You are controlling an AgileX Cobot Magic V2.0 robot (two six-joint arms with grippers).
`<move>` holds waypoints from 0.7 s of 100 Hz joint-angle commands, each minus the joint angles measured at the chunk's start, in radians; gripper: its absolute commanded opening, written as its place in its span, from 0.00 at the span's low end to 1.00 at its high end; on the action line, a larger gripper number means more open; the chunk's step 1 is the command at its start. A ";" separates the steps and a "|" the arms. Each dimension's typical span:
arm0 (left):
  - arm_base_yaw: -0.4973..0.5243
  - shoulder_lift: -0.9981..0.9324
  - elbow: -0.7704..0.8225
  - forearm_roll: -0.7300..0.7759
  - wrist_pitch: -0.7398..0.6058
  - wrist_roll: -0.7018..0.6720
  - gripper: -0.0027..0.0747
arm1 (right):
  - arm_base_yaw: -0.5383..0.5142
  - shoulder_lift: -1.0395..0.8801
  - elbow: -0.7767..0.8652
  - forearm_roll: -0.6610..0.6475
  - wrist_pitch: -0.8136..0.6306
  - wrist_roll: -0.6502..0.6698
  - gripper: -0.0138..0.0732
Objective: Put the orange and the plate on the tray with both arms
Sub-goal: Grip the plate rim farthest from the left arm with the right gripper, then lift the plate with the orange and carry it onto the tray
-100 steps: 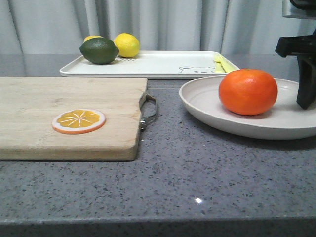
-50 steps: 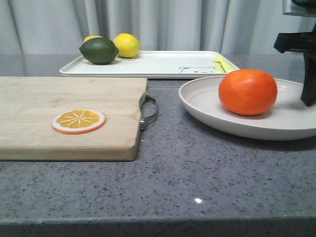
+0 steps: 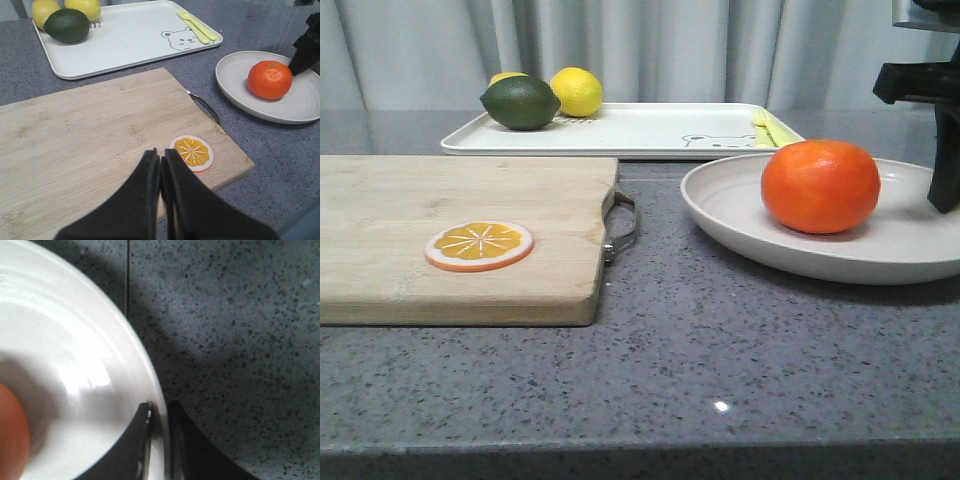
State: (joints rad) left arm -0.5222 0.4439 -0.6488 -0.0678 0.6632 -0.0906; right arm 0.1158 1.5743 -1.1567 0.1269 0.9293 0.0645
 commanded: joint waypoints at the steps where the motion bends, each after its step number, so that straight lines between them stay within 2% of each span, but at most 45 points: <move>1: 0.002 0.004 -0.027 -0.010 -0.078 -0.009 0.01 | 0.002 -0.032 -0.022 0.007 -0.013 -0.012 0.08; 45: 0.002 0.004 -0.027 -0.015 -0.085 -0.009 0.01 | -0.060 -0.048 -0.036 0.170 -0.053 -0.042 0.08; 70: 0.002 0.004 -0.027 -0.015 -0.087 -0.009 0.01 | -0.060 -0.016 -0.173 0.285 -0.049 -0.083 0.08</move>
State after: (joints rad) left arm -0.5222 0.4439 -0.6488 -0.0713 0.6594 -0.0920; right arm 0.0634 1.5774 -1.2498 0.3551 0.9094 0.0000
